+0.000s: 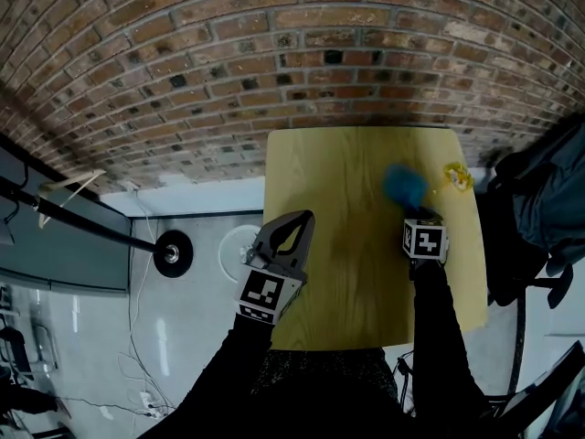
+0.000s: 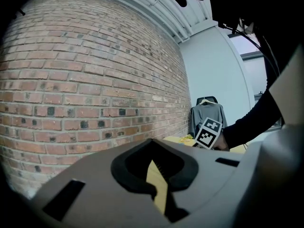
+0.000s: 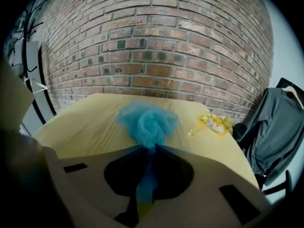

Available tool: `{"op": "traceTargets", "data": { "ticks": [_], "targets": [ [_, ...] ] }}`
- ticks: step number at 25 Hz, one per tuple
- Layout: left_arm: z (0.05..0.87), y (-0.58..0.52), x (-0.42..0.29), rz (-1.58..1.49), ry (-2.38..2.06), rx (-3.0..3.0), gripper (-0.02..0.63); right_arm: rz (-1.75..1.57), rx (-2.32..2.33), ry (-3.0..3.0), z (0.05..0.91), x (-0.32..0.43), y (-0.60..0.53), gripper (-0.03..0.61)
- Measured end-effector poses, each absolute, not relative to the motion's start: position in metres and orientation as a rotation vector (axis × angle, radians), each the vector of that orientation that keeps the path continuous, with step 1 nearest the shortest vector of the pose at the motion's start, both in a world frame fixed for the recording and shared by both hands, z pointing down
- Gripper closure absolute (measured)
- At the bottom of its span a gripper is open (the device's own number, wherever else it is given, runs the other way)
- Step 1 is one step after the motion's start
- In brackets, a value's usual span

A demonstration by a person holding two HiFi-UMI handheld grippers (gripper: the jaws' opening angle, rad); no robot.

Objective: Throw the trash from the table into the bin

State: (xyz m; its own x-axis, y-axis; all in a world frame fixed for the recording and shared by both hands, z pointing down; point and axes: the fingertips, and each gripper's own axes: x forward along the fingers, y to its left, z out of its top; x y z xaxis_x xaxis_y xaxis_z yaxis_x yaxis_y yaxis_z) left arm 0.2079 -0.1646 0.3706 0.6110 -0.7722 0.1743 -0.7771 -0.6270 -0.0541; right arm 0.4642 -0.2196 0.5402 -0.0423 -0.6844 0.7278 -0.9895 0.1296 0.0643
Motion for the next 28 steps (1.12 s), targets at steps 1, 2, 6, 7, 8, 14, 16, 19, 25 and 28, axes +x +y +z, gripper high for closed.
{"op": "traceTargets", "data": {
  "ticks": [1,2,6,7,8,14,16,19,25,28],
  "targets": [
    [0.369,-0.164,0.206,0.280,-1.348,2.795,0.607,0.625,1.624,-1.796,0.538,0.463,-0.219,0.554],
    [0.368,-0.163,0.205,0.278,-1.351,2.795,0.607,0.616,1.635,-1.802,0.534,0.462,-0.219,0.557],
    [0.365,-0.157,0.195,0.267,-1.366,2.790,0.607,0.579,1.682,-1.837,0.514,0.455,-0.219,0.560],
    [0.363,-0.156,0.191,0.264,-1.373,2.788,0.607,0.568,1.691,-1.851,0.508,0.452,-0.220,0.560],
    [0.362,-0.155,0.188,0.262,-1.379,2.787,0.607,0.557,1.697,-1.865,0.503,0.447,-0.220,0.560],
    [0.354,-0.144,0.164,0.241,-1.415,2.772,0.607,0.487,1.685,-1.962,0.468,0.408,-0.216,0.561],
    [0.351,-0.139,0.153,0.235,-1.429,2.765,0.607,0.465,1.673,-1.995,0.458,0.391,-0.213,0.561],
    [0.349,-0.132,0.131,0.227,-1.455,2.743,0.607,0.440,1.653,-2.045,0.445,0.361,-0.206,0.561],
    [0.348,-0.115,0.075,0.209,-1.521,2.698,0.607,0.414,1.610,-2.141,0.427,0.291,-0.194,0.561],
    [0.344,-0.104,0.043,0.204,-1.562,2.676,0.607,0.415,1.584,-2.180,0.423,0.252,-0.184,0.561]
  ]
}}
